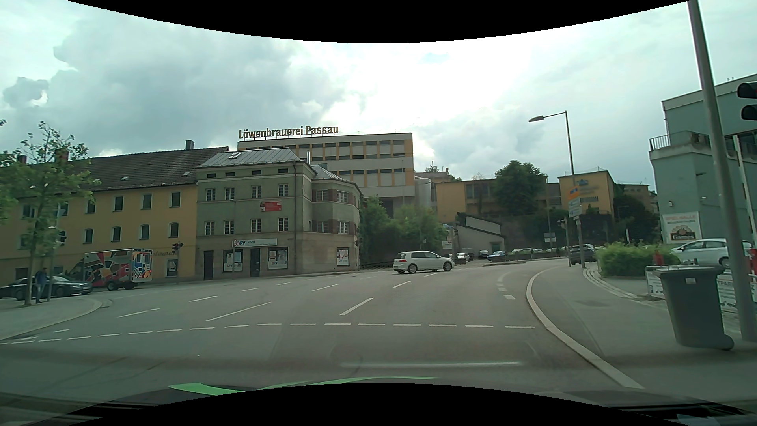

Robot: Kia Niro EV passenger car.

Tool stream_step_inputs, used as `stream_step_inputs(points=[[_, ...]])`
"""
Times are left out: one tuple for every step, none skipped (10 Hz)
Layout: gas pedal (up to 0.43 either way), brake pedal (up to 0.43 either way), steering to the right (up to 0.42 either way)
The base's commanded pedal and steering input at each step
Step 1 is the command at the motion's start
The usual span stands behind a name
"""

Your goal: Follow the waypoints while adhering to traffic rules and regulations

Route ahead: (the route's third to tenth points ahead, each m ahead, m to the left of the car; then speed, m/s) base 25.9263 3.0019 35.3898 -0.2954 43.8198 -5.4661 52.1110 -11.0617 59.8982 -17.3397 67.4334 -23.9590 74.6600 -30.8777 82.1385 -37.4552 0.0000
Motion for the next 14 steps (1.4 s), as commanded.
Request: stream_step_inputs(points=[[0.0,0.354,0.031],[0.0,0.354,0.031],[0.0,0.354,0.031],[0.0,0.354,0.031],[0.0,0.354,0.031],[0.0,0.354,0.031],[0.0,0.354,0.031],[0.0,0.354,0.031],[0.0,0.354,0.031],[0.0,0.354,0.031],[0.0,0.354,0.031],[0.0,0.354,0.031],[0.0,0.354,0.031],[0.0,0.354,0.031]])
